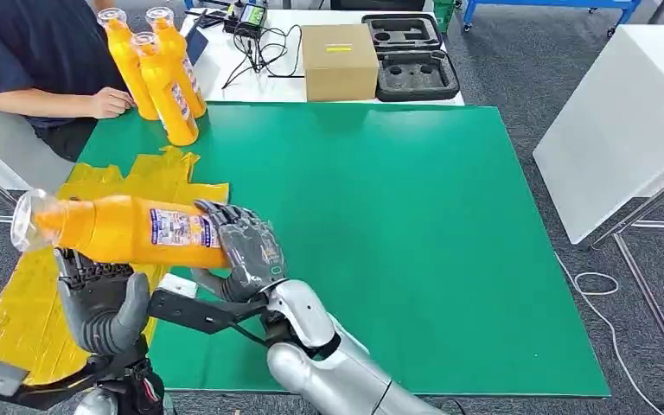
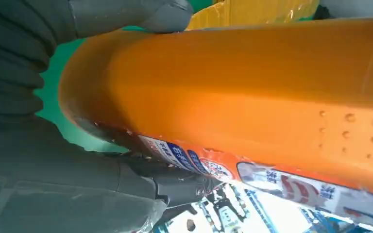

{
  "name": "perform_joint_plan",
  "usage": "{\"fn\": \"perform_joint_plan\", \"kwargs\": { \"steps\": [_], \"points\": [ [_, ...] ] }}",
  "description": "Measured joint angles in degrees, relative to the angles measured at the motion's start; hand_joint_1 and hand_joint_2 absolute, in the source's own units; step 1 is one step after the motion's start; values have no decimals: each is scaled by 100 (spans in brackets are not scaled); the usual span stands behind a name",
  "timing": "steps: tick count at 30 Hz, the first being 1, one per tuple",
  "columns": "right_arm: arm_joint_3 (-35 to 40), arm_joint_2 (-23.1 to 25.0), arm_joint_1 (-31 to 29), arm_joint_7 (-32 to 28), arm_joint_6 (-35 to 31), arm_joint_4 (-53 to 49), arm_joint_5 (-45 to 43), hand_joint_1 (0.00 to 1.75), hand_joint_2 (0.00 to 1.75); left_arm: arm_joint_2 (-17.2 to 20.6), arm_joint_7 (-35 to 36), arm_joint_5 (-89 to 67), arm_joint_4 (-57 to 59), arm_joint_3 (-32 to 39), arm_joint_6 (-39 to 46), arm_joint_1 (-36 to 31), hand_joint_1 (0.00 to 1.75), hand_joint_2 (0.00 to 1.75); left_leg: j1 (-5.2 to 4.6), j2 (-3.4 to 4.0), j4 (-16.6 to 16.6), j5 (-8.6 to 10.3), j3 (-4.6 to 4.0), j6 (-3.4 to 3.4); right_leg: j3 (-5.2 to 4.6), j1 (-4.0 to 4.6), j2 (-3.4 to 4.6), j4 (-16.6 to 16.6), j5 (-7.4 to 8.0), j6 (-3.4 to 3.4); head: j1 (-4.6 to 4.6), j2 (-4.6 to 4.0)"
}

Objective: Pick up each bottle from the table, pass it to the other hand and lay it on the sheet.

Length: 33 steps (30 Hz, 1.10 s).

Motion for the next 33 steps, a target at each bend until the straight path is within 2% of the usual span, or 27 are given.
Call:
{"fn": "perform_joint_plan", "kwargs": {
  "steps": [9, 23, 24, 25, 26, 33],
  "points": [
    [407, -85, 80, 5, 9, -216, 149, 175, 175, -57, 4, -53, -146, 57, 20, 144, 0, 175, 0, 0, 0, 0, 0, 0, -2, 0, 0, 0, 0, 0, -4, 0],
    [984, -549, 201, 7, 118, -1038, 227, 175, 175, -68, -57, -251, -356, 160, 37, 432, 0, 175, 0, 0, 0, -2, 0, -1, -2, 0, 0, -1, 0, 0, 0, 0],
    [1008, -562, 202, 7, 129, -1062, 225, 175, 175, -68, -66, -258, -376, 175, 24, 458, 5, 175, 0, 1, 0, -2, 0, -1, -2, 0, 0, -1, 0, 0, 0, -2],
    [1041, -577, 201, 7, 142, -1079, 214, 175, 175, -70, -77, -267, -394, 188, 2, 480, 162, 175, 0, 1, 0, -2, 0, -1, -2, 0, 0, -1, 0, 0, -2, 0],
    [1062, -588, 202, 5, 166, -1093, 204, 175, 175, -70, -94, -275, -407, 197, -2, 493, 175, 175, 0, 1, 0, -2, 0, -1, -2, 0, 0, -1, 0, 0, -2, 0],
    [1117, -614, 223, 0, 227, -1130, 149, 175, 175, -116, -164, -299, -575, 243, -35, 664, 175, 175, 0, 1, 0, -2, 1, -1, -2, 0, 1, -1, 0, 0, -2, 0]
  ]
}}
